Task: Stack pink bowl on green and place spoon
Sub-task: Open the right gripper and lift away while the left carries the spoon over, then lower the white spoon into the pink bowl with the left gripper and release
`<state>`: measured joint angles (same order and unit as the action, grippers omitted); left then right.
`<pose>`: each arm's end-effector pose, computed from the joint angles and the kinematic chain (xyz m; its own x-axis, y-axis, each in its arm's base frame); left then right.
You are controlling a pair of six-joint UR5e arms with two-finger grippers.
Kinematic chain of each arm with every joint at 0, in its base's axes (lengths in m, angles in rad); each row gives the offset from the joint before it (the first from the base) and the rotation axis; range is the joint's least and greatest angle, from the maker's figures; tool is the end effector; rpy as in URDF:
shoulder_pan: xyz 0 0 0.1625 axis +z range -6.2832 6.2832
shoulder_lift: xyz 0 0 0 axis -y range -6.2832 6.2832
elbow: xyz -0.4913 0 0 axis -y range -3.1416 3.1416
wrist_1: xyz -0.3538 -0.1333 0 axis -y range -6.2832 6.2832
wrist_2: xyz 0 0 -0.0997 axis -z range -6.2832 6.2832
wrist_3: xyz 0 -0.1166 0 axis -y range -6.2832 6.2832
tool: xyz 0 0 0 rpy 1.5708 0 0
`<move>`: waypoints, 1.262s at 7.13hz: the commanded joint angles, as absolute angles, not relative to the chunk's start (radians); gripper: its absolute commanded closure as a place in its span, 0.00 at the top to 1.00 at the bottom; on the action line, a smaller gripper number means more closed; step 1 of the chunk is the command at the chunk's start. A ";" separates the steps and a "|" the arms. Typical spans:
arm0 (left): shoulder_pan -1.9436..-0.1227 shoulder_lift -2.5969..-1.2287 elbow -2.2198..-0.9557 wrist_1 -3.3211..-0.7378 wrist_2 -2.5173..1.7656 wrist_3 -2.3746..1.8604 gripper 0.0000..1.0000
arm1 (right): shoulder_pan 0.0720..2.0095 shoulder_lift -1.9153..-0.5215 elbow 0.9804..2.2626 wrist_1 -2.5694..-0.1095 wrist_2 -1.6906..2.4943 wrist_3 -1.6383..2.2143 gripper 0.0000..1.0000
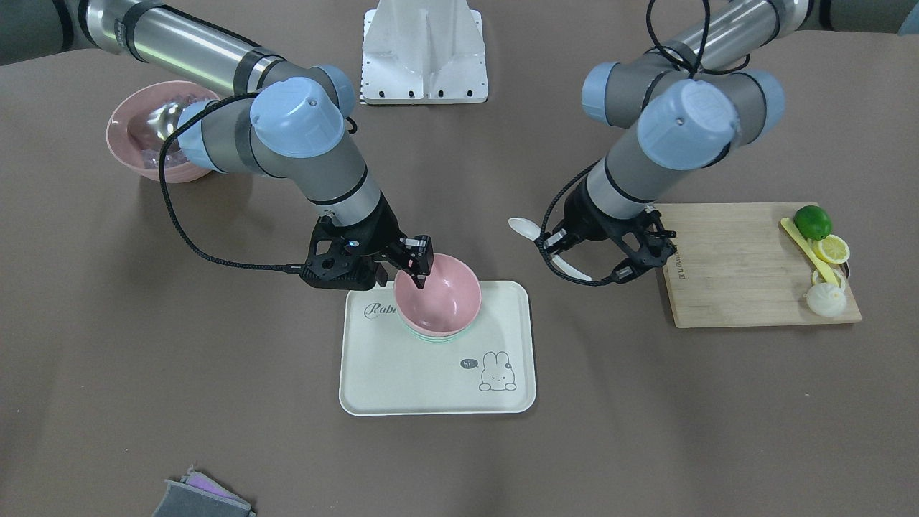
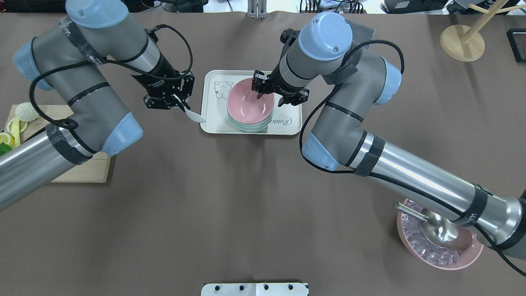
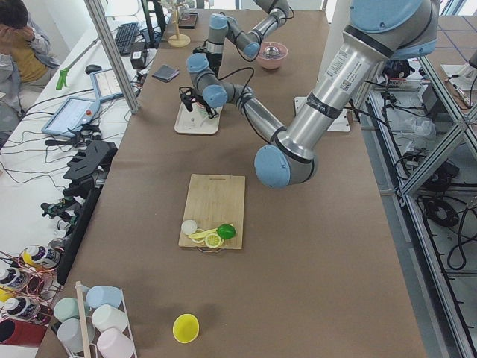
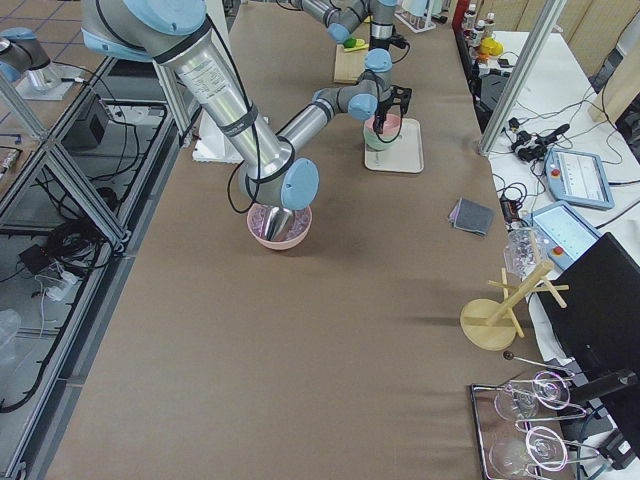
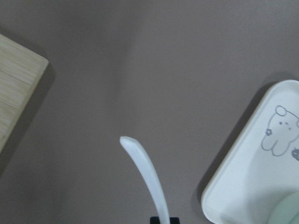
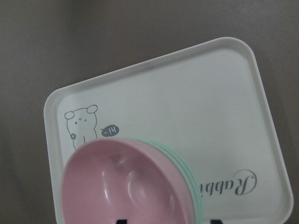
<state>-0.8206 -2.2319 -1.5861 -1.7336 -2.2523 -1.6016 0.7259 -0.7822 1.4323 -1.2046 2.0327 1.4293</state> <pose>0.4413 -0.5613 0.3151 0.4476 -0.5154 -0.7308 0.2625 0.8570 -0.4436 -0.5229 -0.5729 0.2648 0.4337 0.2161 0.8748 -0.2522 0.9611 -0.1124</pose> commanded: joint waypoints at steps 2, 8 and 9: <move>-0.787 -2.362 -1.426 -1.928 -2.185 -1.731 0.00 | 1.013 -1.025 1.578 -1.193 2.414 1.222 1.00; -0.727 -2.414 -1.309 -2.138 -2.040 -1.763 0.44 | 1.147 -1.155 1.594 -1.193 2.508 1.051 1.00; -0.726 -2.414 -1.308 -2.138 -2.031 -1.756 0.97 | 1.147 -1.161 1.592 -1.192 2.507 1.049 1.00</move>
<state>-0.7284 -2.4132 -1.3114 -2.1318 -2.0437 -1.7616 1.1455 -1.1527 1.5931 -1.1937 2.5080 1.0514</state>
